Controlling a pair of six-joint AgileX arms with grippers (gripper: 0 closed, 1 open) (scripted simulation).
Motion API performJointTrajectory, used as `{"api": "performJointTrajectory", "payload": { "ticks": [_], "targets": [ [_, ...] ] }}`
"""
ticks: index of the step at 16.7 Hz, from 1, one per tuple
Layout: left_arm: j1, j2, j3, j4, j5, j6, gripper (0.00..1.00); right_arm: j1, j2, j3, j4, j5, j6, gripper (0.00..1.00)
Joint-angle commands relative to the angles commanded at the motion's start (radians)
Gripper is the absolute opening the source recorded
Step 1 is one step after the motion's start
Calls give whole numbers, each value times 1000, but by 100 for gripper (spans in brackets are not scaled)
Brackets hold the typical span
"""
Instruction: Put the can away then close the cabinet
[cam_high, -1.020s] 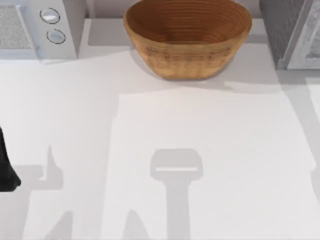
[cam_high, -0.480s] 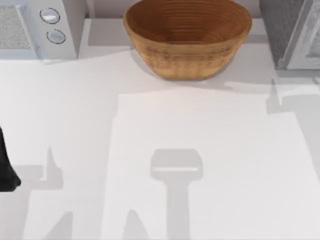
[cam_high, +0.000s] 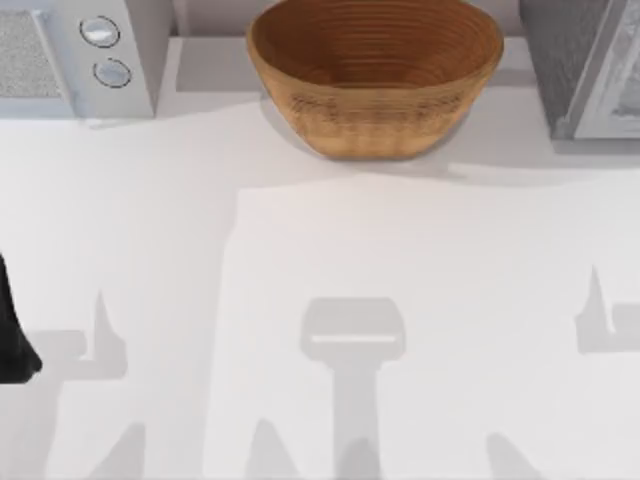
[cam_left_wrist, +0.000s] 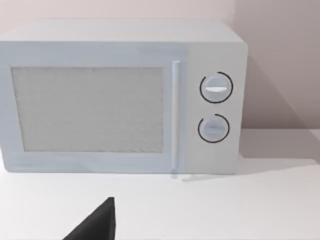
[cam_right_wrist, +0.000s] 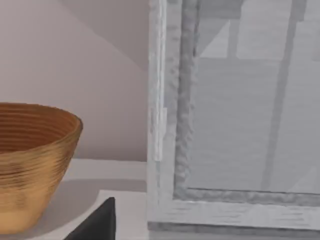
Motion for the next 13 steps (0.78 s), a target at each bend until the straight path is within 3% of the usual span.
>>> {"api": "performJointTrajectory", "payload": {
  "ticks": [5, 13],
  "targets": [
    [0, 0, 0, 0, 0, 0, 100, -9, -172, -223, 34, 13, 19, 100],
    [0, 0, 0, 0, 0, 0, 100, -17, -166, -233, 46, 3, 20, 100]
  ]
}}
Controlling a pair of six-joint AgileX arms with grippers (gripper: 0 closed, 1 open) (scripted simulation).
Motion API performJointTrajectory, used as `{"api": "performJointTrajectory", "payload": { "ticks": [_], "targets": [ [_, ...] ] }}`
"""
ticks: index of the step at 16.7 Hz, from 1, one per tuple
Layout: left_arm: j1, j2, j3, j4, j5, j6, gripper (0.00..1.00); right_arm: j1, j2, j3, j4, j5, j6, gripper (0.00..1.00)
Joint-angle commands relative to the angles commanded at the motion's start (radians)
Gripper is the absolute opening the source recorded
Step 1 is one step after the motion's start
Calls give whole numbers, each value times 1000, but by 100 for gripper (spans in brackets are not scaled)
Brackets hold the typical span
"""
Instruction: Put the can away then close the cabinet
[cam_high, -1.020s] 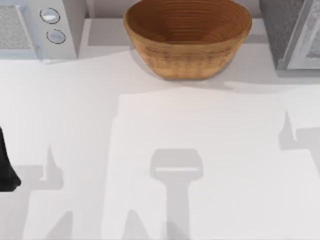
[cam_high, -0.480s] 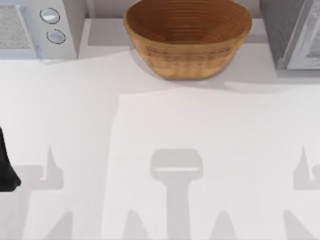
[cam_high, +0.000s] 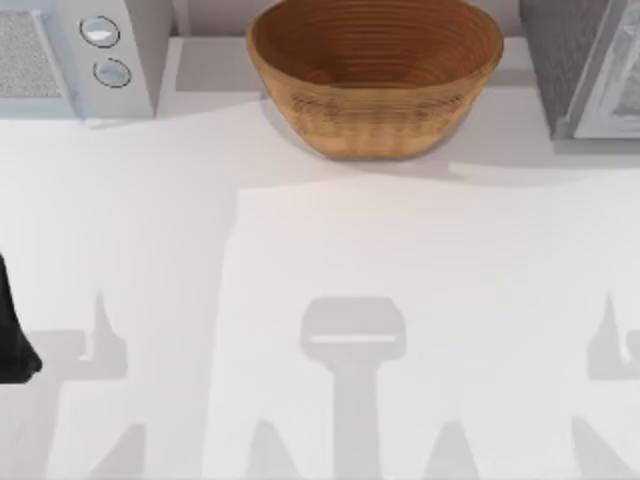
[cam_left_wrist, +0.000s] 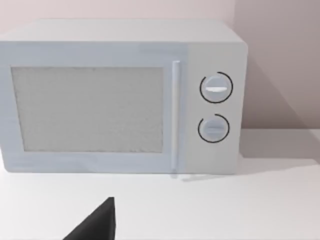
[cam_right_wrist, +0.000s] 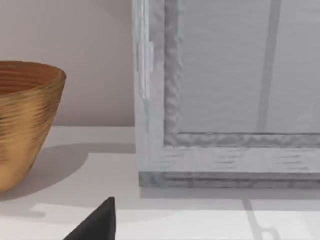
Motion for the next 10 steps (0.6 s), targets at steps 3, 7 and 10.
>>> {"api": "performJointTrajectory", "payload": {
  "ticks": [3, 7, 10],
  "targets": [
    [0, 0, 0, 0, 0, 0, 100, -79, 96, 29, 91, -79, 1, 100],
    [0, 0, 0, 0, 0, 0, 100, -266, 366, 97, 311, -265, 5, 100],
    [0, 0, 0, 0, 0, 0, 100, -440, 636, 160, 518, -438, 9, 100]
  ]
}}
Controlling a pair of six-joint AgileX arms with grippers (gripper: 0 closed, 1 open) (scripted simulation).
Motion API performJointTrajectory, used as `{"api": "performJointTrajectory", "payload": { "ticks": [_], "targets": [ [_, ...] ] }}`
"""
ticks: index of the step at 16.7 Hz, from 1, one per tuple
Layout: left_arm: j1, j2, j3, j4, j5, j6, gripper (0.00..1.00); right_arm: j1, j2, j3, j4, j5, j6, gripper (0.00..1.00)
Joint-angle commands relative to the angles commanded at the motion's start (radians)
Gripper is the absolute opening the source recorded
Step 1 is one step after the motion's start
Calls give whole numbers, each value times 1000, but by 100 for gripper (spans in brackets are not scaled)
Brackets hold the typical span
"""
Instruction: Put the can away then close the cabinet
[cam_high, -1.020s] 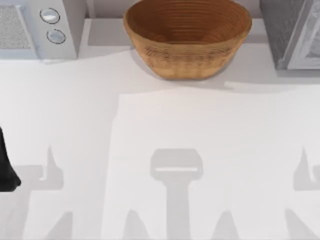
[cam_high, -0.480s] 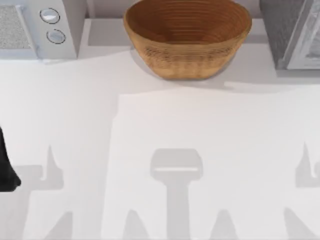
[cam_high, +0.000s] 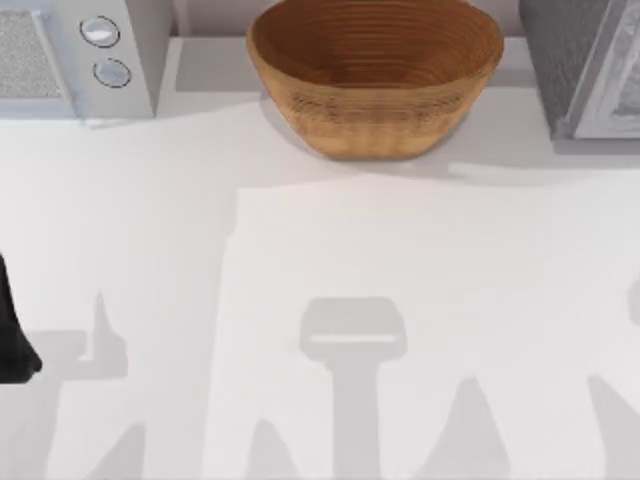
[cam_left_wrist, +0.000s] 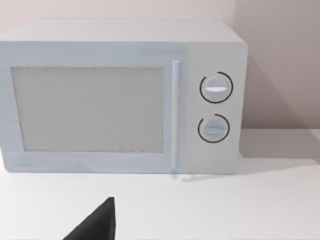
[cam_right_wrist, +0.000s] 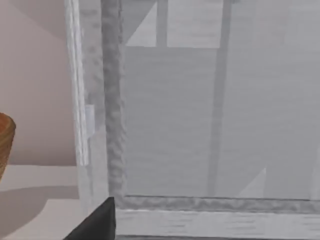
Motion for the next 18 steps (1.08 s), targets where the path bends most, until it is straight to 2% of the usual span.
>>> {"api": "performJointTrajectory", "payload": {
  "ticks": [6, 10, 13, 18],
  "targets": [
    [0, 0, 0, 0, 0, 0, 100, -343, 543, 122, 402, -336, 8, 100],
    [0, 0, 0, 0, 0, 0, 100, -507, 798, 179, 595, -496, 12, 100],
    [0, 0, 0, 0, 0, 0, 100, -571, 889, 200, 665, -557, 14, 100],
    [0, 0, 0, 0, 0, 0, 100, -574, 897, 199, 670, -561, 14, 100]
  ]
}}
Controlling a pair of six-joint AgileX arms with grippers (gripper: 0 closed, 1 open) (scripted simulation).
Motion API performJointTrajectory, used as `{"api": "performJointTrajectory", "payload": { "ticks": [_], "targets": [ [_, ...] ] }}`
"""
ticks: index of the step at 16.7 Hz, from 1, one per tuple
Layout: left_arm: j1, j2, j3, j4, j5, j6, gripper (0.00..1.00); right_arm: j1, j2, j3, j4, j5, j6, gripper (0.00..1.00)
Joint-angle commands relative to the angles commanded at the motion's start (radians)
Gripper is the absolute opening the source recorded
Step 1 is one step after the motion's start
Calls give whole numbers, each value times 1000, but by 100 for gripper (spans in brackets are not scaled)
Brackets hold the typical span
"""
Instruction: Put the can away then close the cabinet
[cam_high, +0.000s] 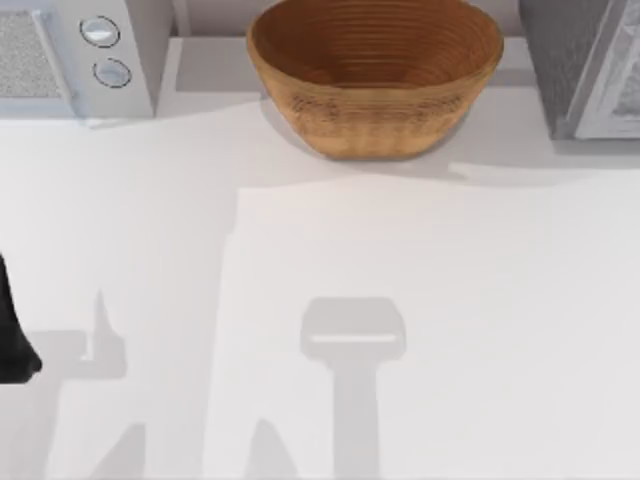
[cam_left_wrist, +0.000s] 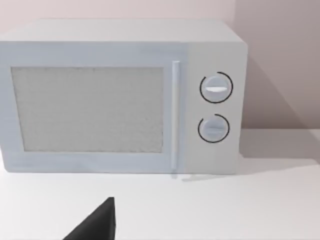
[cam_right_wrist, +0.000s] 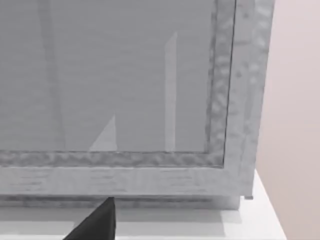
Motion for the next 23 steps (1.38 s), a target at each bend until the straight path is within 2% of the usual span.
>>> {"api": "performJointTrajectory", "payload": {
  "ticks": [3, 7, 12, 19, 23],
  "targets": [
    [0, 0, 0, 0, 0, 0, 100, -3, -1, 31, -30, -4, 0, 100],
    [0, 0, 0, 0, 0, 0, 100, -15, -9, 205, -210, -23, -1, 100],
    [0, 0, 0, 0, 0, 0, 100, -33, -42, 558, -583, -42, -1, 100],
    [0, 0, 0, 0, 0, 0, 100, -35, -133, 1081, -1247, -41, -1, 100],
    [0, 0, 0, 0, 0, 0, 100, -26, -187, 1298, -1502, -29, -1, 100]
  ]
}}
